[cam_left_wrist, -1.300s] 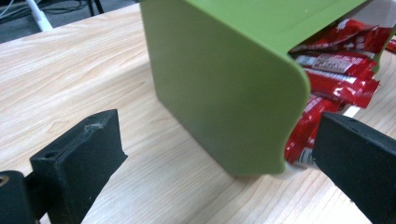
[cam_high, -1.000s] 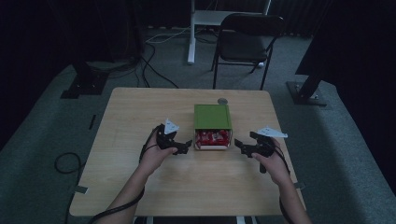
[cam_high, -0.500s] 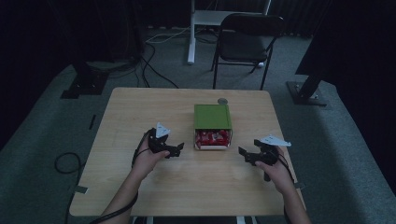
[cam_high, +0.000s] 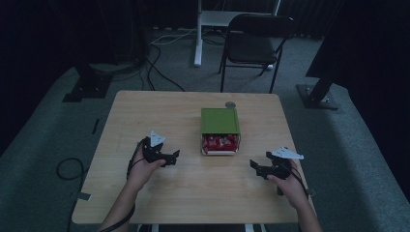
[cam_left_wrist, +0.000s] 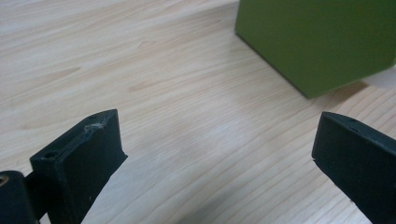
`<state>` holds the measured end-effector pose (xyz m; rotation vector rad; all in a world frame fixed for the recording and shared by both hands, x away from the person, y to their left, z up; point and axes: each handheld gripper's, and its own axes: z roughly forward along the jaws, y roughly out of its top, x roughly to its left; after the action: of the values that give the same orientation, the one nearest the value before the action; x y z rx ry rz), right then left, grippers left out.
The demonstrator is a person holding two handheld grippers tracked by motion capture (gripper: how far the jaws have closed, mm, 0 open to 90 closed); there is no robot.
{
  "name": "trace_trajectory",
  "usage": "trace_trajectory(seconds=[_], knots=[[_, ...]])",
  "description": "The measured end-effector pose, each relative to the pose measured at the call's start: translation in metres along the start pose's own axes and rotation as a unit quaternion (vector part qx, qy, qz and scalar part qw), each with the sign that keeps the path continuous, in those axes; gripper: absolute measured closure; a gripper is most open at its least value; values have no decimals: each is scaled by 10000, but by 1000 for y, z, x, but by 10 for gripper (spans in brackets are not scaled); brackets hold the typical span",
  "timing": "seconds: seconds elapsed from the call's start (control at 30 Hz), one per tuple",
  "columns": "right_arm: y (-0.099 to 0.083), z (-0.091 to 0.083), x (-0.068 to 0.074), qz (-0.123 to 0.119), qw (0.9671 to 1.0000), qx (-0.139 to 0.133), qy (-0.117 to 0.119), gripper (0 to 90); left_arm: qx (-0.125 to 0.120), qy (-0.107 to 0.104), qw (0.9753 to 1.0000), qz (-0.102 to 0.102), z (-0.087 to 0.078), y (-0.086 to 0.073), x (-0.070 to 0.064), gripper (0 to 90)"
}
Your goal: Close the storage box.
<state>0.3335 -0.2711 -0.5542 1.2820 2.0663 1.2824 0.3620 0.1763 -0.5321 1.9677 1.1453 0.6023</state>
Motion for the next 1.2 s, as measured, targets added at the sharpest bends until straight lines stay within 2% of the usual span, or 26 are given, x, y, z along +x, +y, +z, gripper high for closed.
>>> trace_trajectory(seconds=[0.1, 0.23, 0.47, 0.63, 0.73, 0.8, 0.87, 0.97, 1.0, 1.03, 1.1, 1.17, 1.2], knots=[[-4, -4, -1, -36, 10000, 37, -25, 131, 55, 111, 9999, 55, -4, -4, 3, 28], [-9, -8, -3, -38, 9999, 75, -113, 131, 115, 185, 9998, -10, -9, -10, 7, 28], [-17, -13, -6, -18, 9998, 154, -151, 130, 138, 351, 9991, -215, -20, -20, 17, 28], [-24, -15, -6, -19, 9996, 204, -173, 129, 204, 543, 9976, -367, -28, -33, 25, 28], [-27, -16, -6, -25, 9995, 216, -221, 128, 338, 744, 9958, -401, -32, -42, 29, 28], [-28, -16, -6, -27, 9994, 238, -232, 128, 335, 770, 9954, -460, -33, -45, 30, 28], [-32, -17, -5, -36, 9993, 316, -215, 128, 373, 816, 9941, -614, -39, -54, 33, 28], [-34, -16, -4, -64, 9992, 345, -213, 128, 394, 853, 9932, -691, -42, -59, 35, 28], [-35, -16, -3, -112, 9988, 391, -260, 128, 451, 937, 9917, -751, -45, -63, 36, 28], [-36, -16, -2, -118, 9987, 402, -282, 128, 451, 937, 9917, -751, -45, -63, 36, 28], [-37, -15, -2, -113, 9987, 420, -264, 128, 577, 1046, 9892, -855, -50, -69, 38, 28], [-37, -15, -2, -121, 9986, 432, -276, 128, 587, 1080, 9887, -853, -51, -72, 38, 29], [-38, -14, -1, -116, 9985, 454, -274, 128, 609, 1106, 9878, -915, -53, -76, 39, 28]])
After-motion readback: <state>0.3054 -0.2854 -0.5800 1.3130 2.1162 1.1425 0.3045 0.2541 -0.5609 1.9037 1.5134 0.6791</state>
